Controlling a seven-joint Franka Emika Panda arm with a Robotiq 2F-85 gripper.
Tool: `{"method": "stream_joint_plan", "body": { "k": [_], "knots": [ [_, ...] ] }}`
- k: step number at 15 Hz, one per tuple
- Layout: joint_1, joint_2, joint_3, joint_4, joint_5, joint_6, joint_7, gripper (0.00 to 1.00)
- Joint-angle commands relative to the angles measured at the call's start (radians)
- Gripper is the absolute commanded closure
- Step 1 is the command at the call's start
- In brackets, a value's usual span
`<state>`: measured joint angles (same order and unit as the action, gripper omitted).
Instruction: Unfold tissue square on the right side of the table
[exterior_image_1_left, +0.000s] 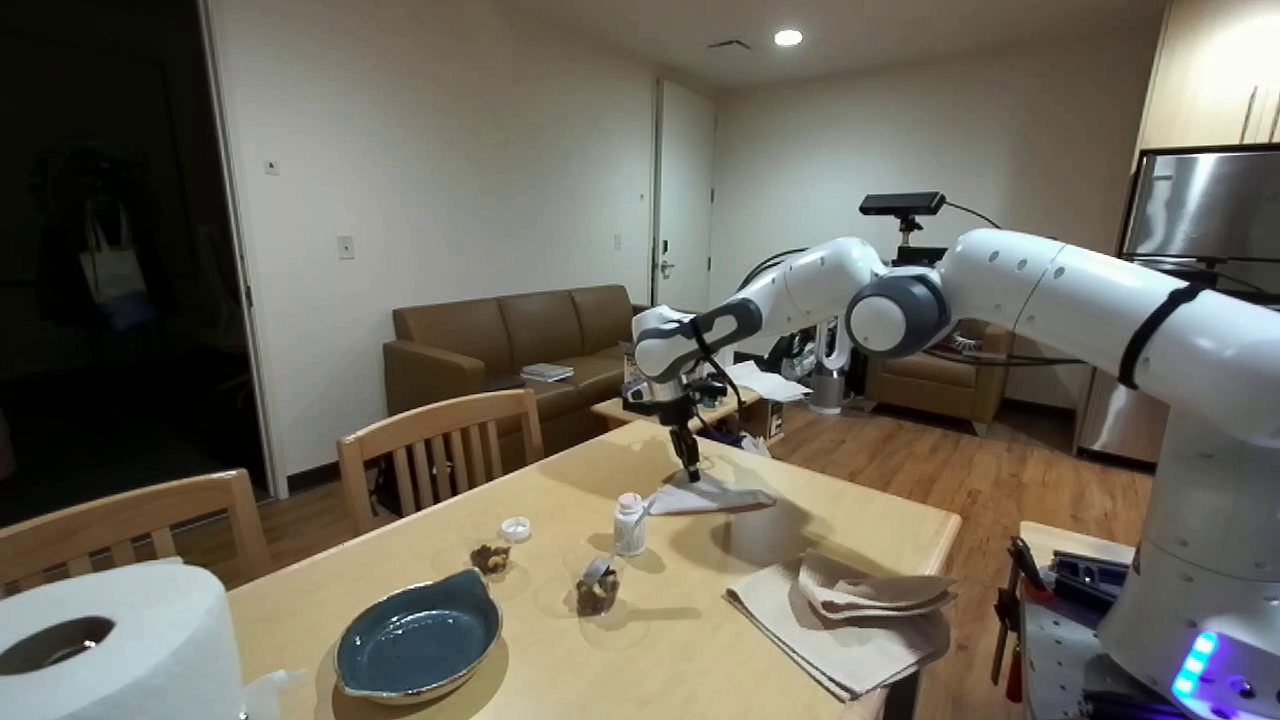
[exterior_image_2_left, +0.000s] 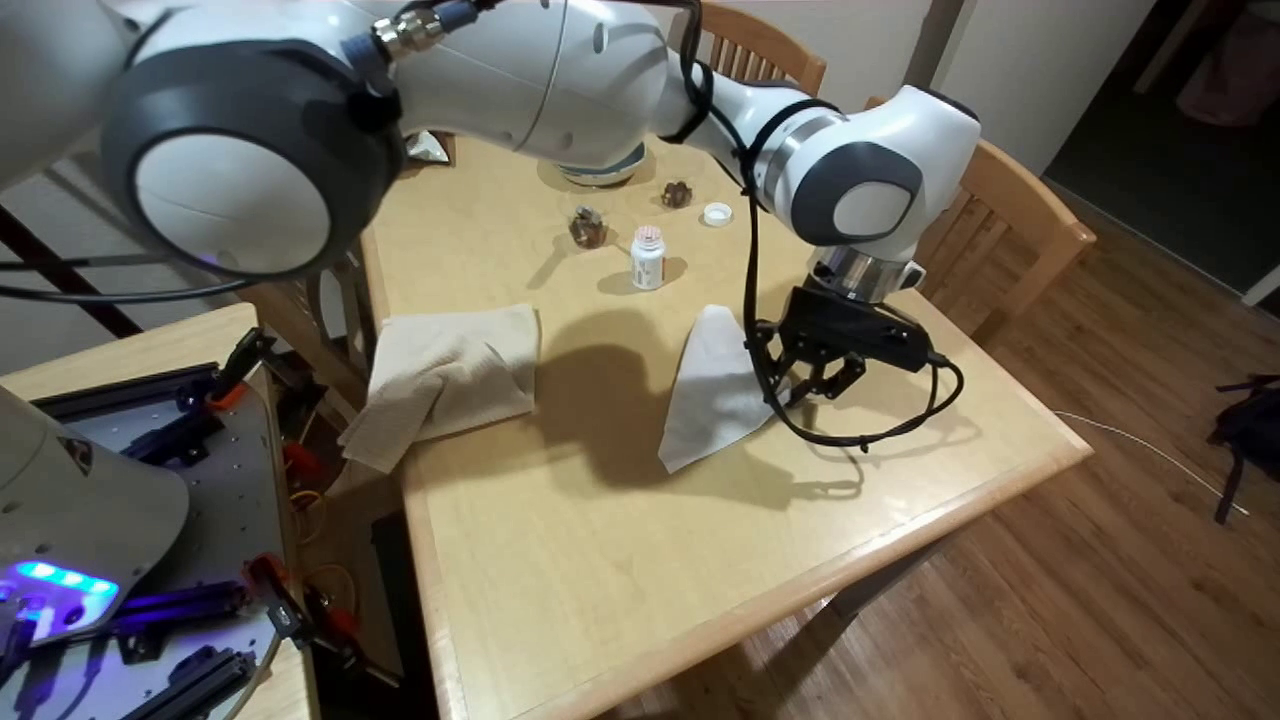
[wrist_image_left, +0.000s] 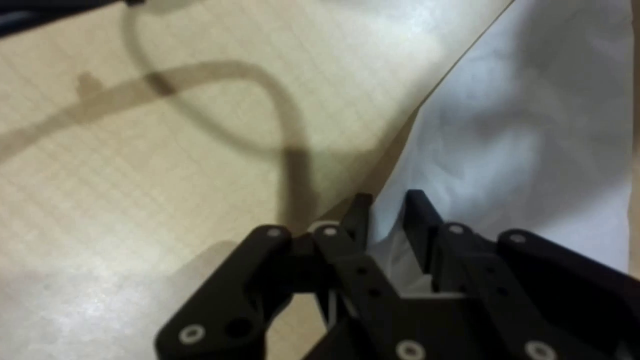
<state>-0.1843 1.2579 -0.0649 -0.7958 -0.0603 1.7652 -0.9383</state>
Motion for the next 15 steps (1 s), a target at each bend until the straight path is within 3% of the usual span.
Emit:
{"method": "stream_joint_plan", "body": {
  "k": [1, 15],
  "knots": [
    [-0.008, -0.013, 0.009, -0.027, 0.020, -0.036, 0.019, 0.97],
    [0.006, -0.078, 0.013, -0.068, 0.011, -0.023, 0.005, 0.97]
  ]
}}
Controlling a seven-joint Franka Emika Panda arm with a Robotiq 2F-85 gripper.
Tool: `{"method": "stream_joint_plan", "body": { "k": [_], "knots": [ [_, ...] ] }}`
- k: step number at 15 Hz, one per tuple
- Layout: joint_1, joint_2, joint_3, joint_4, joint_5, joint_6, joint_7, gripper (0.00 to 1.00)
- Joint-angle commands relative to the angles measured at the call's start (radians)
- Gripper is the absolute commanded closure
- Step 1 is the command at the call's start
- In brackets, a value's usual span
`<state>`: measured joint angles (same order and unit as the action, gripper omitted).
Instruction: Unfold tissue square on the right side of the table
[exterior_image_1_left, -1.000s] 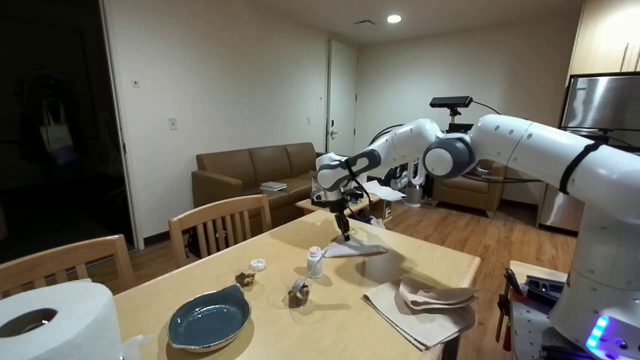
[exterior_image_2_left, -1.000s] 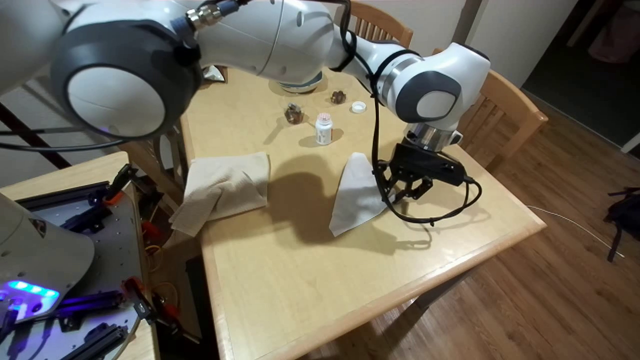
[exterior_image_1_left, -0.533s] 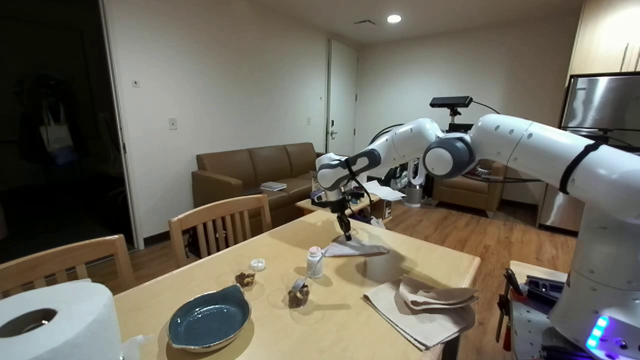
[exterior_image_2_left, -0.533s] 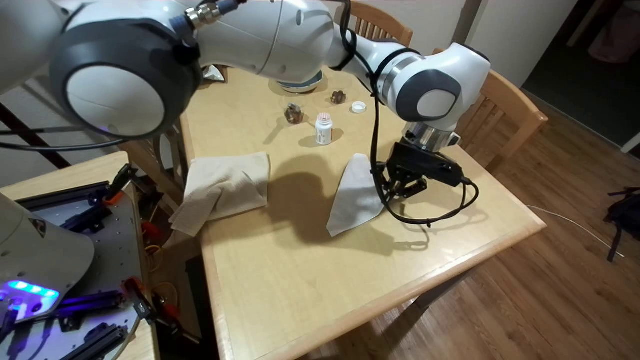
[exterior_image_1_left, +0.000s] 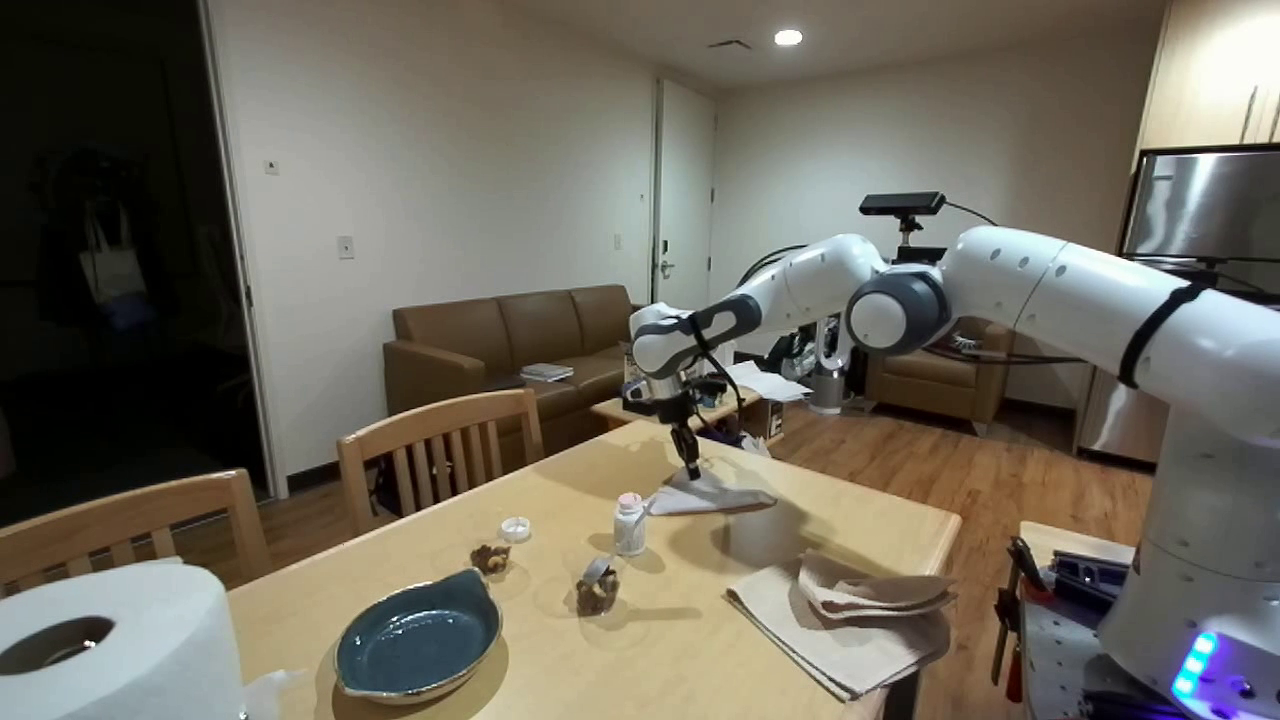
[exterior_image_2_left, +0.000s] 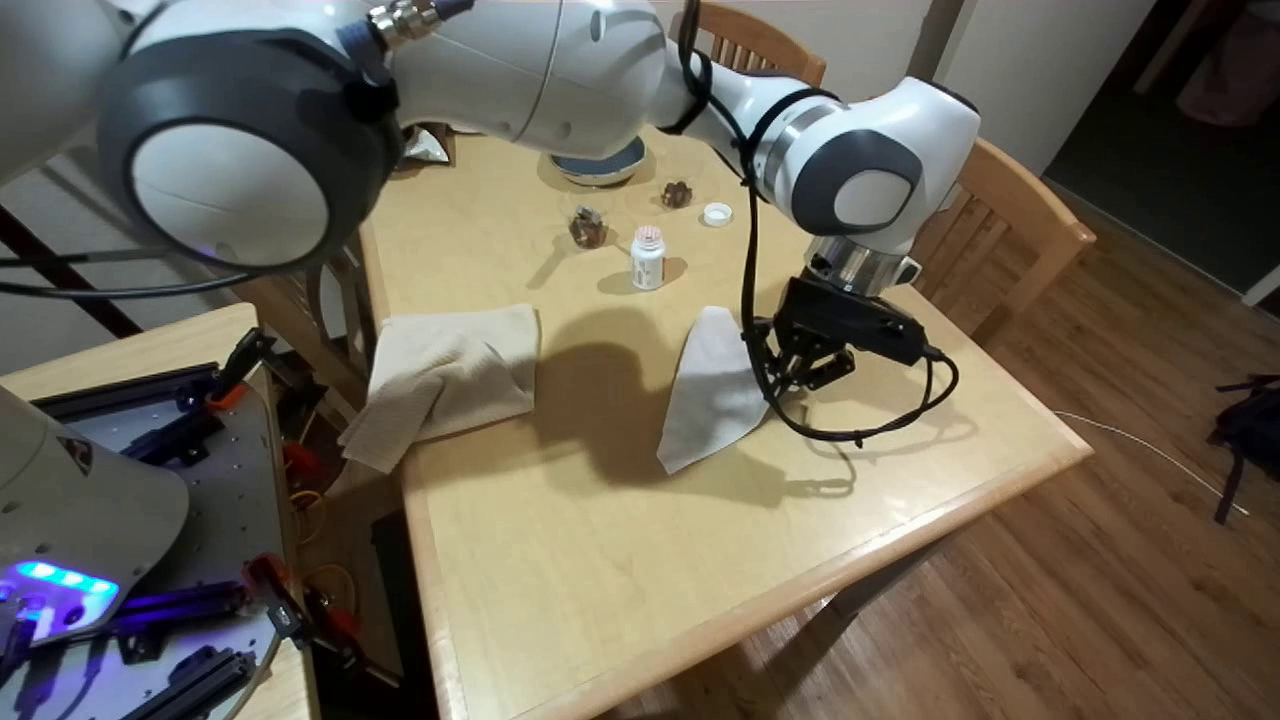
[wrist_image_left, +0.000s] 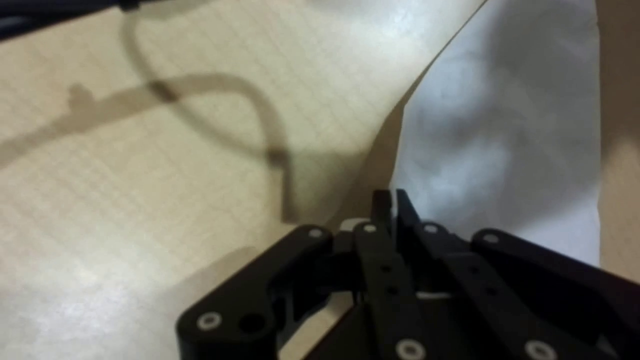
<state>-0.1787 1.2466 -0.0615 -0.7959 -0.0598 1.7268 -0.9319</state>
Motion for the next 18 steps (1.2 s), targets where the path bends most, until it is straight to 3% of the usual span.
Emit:
{"method": "stream_joint_plan", "body": {
  "k": [1, 6, 10, 18],
  "knots": [
    [0.003, -0.077, 0.009, -0.073, 0.008, 0.020, 0.001, 0.97],
    [0.017, -0.134, 0.013, -0.110, 0.004, 0.023, -0.001, 0.97],
    [0.047, -0.200, 0.018, -0.204, -0.004, 0.038, -0.007, 0.97],
    [0.099, -0.402, 0.044, -0.547, -0.045, 0.238, 0.015, 0.97]
  ]
}}
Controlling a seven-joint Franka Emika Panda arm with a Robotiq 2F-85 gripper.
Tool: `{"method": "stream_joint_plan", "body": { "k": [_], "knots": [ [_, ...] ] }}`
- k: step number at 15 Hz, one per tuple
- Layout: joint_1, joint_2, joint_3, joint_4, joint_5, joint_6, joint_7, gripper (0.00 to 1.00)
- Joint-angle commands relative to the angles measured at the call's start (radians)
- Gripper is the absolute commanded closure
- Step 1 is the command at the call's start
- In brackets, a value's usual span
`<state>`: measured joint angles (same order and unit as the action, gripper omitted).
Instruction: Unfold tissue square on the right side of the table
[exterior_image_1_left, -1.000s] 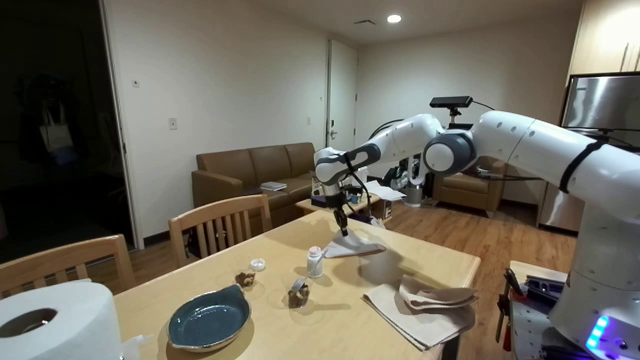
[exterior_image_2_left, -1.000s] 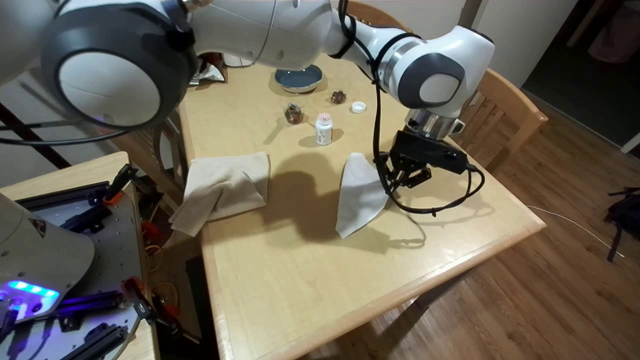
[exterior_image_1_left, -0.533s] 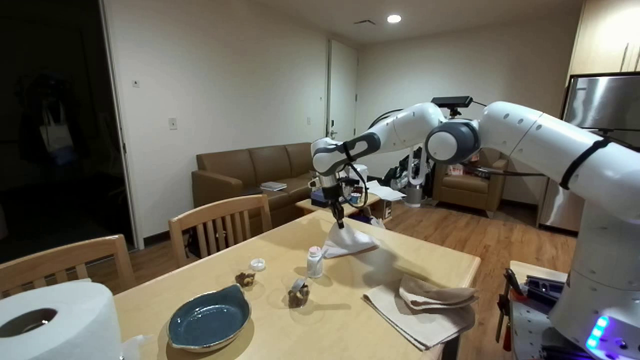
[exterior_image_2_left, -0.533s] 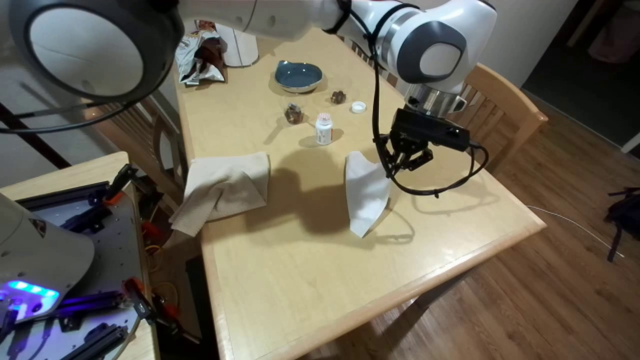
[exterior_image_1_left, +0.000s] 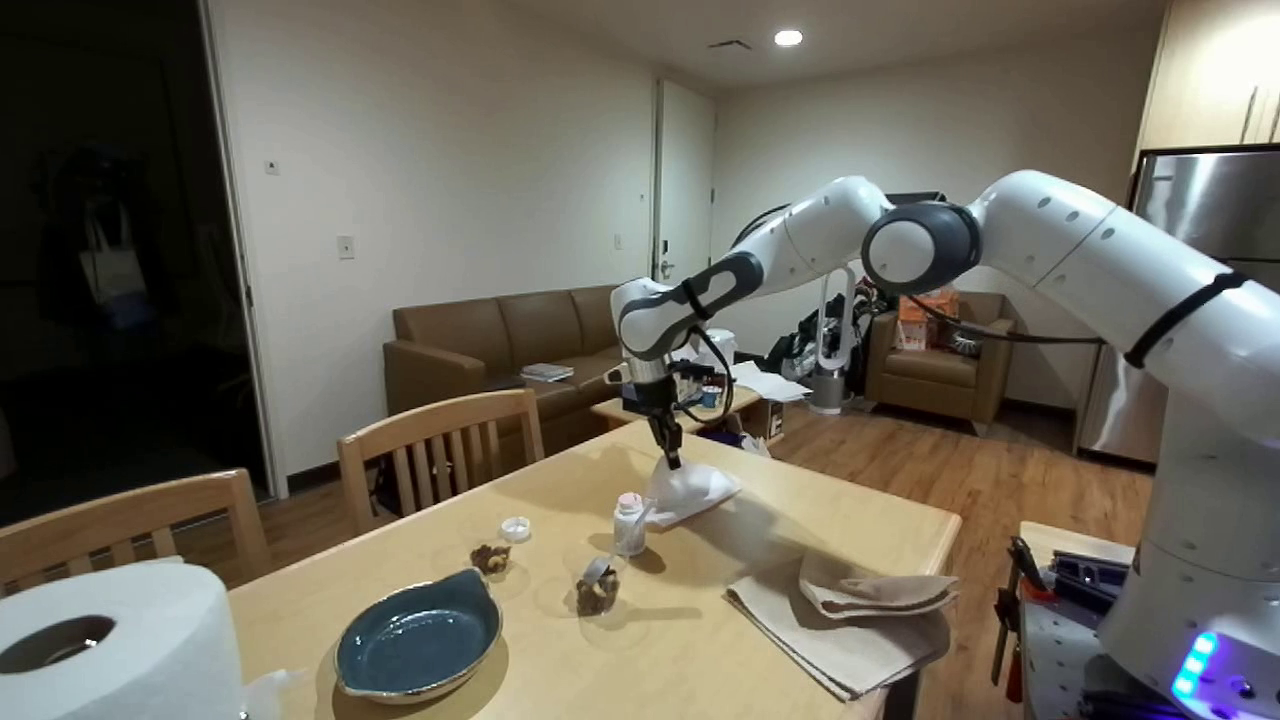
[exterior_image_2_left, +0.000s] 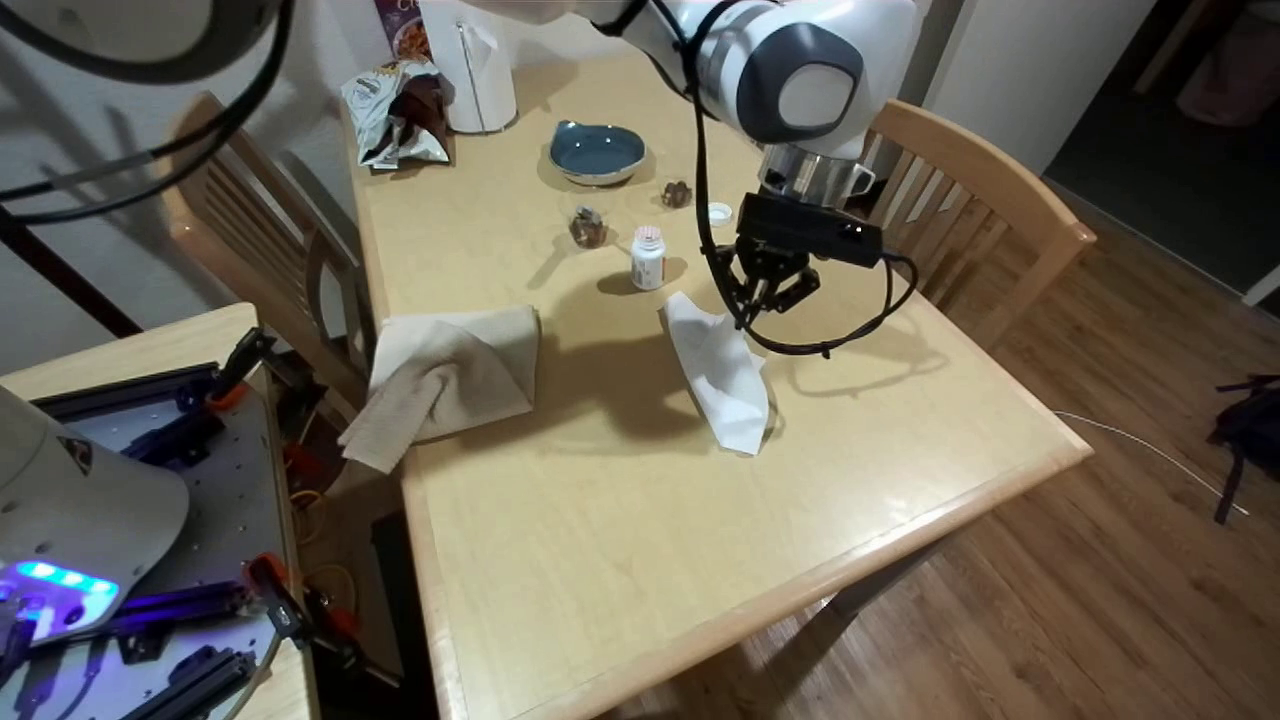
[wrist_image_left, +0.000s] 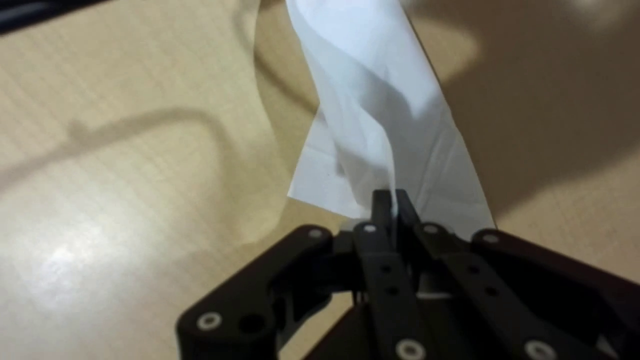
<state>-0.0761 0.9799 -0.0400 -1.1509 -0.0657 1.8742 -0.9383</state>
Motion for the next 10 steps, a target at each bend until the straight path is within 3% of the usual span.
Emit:
{"method": "stream_joint_plan", "body": {
  "k": [1, 10],
  "knots": [
    [-0.003, -0.175, 0.024, -0.237, -0.041, 0.107, 0.028, 0.97],
    [-0.046, -0.449, 0.052, -0.657, -0.045, 0.218, -0.049, 0.97]
  ]
}}
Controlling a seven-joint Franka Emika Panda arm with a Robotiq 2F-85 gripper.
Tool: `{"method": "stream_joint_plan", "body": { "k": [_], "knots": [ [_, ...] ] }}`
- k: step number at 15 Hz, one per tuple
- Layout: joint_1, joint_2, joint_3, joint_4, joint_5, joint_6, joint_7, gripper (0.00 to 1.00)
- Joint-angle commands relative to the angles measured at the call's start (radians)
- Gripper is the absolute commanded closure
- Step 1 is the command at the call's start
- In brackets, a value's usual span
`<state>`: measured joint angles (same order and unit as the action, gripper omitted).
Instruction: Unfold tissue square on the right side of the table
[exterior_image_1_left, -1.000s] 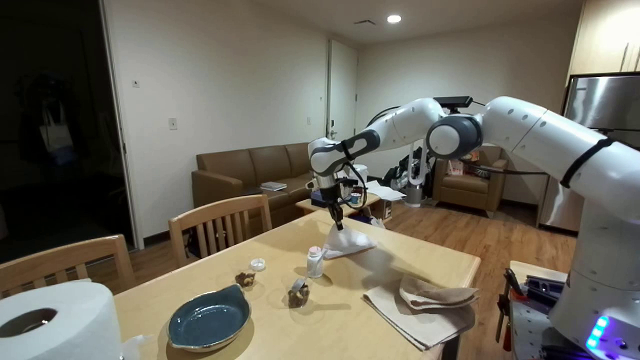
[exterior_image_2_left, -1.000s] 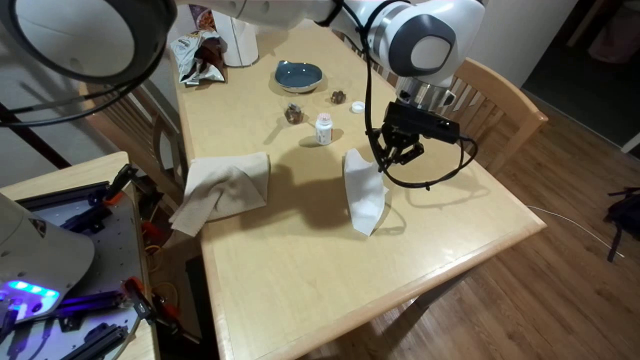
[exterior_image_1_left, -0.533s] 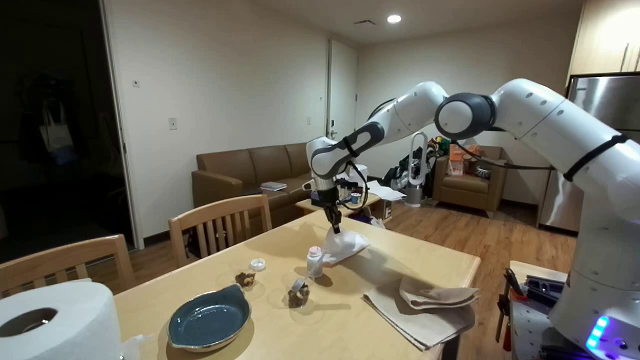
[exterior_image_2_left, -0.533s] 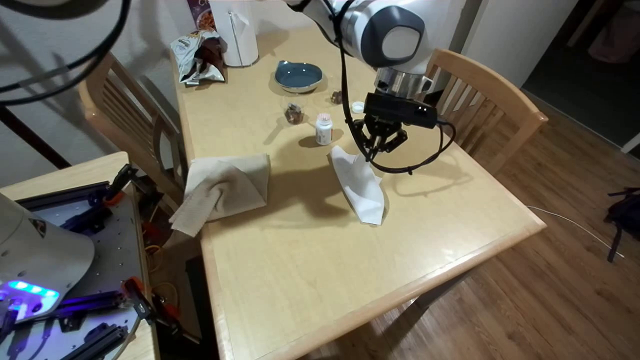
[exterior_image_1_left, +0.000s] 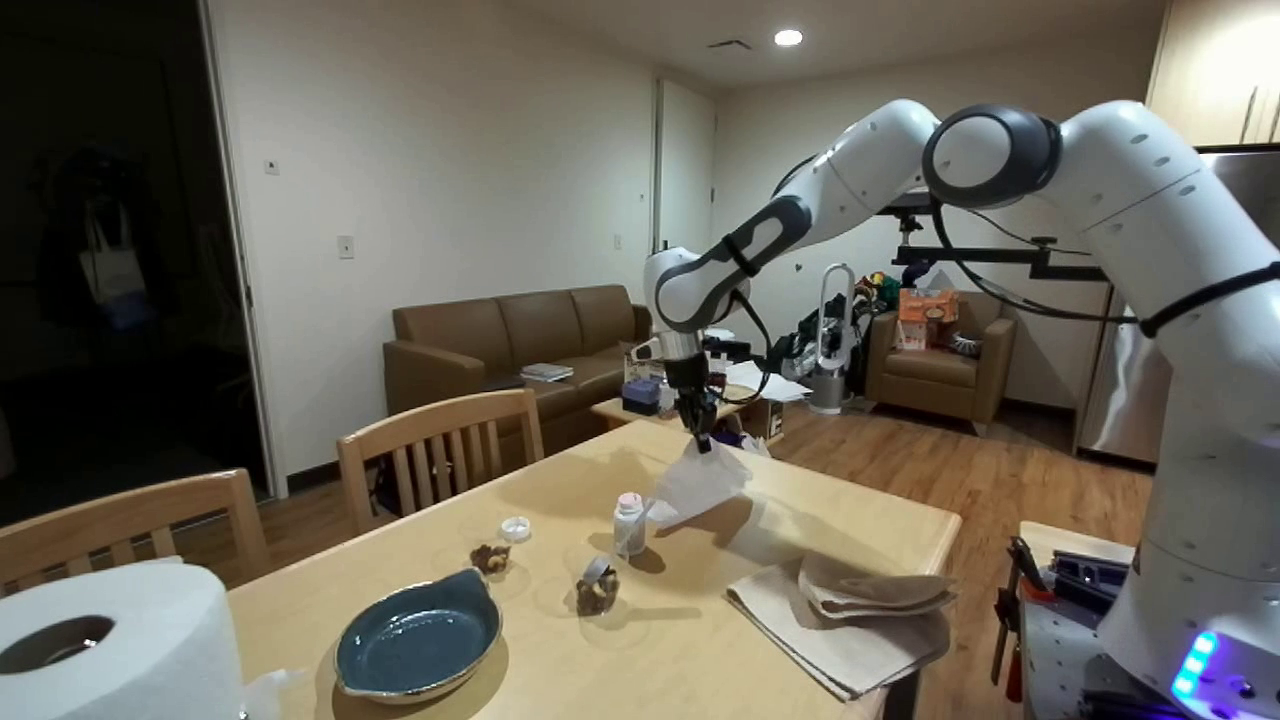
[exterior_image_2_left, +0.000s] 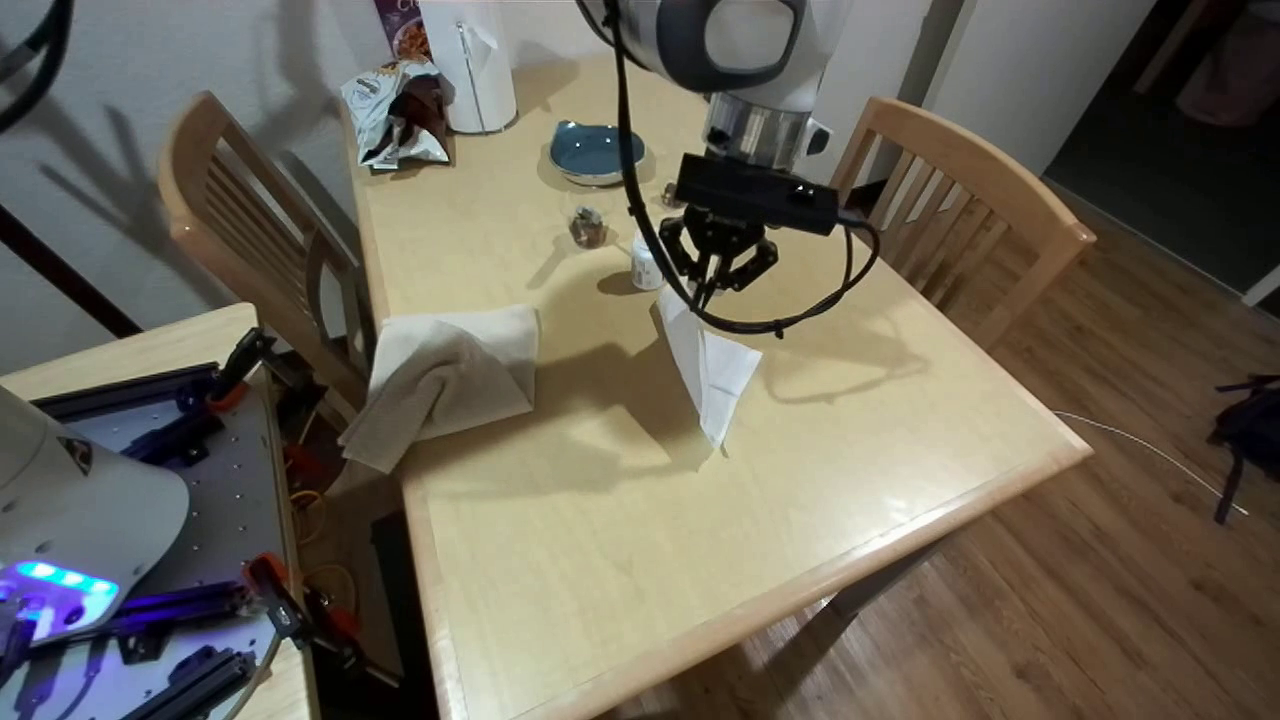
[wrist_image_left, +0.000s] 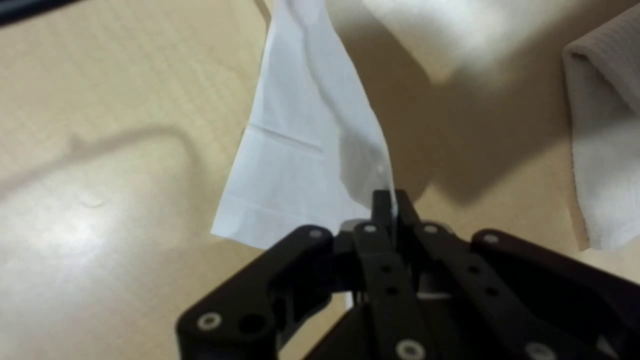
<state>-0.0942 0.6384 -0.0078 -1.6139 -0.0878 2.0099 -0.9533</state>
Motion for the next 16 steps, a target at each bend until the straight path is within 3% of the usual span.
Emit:
{"method": "stream_joint_plan", "body": {
  "k": [1, 6, 7, 10, 16],
  "knots": [
    [-0.031, -0.127, 0.018, -0.249, -0.024, 0.108, -0.037, 0.97],
    [-0.056, -0.191, 0.018, -0.478, -0.010, 0.171, -0.093, 0.97],
    [-0.039, -0.133, 0.012, -0.379, -0.009, 0.129, -0.049, 0.96],
    [-0.045, -0.152, 0.011, -0.443, -0.007, 0.147, -0.063, 0.96],
    [-0.045, -0.162, 0.012, -0.444, -0.007, 0.147, -0.064, 0.96]
  ]
}}
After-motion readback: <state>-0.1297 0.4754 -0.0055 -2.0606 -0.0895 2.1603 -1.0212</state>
